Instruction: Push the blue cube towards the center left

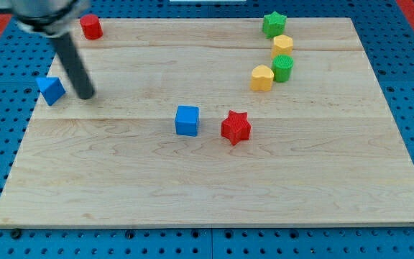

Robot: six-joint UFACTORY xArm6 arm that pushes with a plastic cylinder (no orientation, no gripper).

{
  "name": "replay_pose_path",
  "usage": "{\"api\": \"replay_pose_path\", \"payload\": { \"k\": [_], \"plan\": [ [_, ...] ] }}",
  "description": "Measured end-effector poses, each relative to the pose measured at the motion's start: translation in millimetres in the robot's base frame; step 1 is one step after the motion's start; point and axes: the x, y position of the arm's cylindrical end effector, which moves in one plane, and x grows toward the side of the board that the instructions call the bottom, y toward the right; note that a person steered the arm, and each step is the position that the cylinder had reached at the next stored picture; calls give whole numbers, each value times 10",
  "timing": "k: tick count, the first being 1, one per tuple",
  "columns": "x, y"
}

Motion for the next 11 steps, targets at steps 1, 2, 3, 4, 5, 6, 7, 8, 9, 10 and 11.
{"api": "replay_pose_path", "payload": {
  "k": [1,2,3,4,5,6,7,8,9,10,11],
  "plan": [
    [-117,1263],
    [202,2104],
    [574,1730],
    [736,1432],
    [888,1182],
    [569,431],
    [220,139],
    [211,120],
    [515,269],
    [772,344],
    [702,835]
  ]
}}
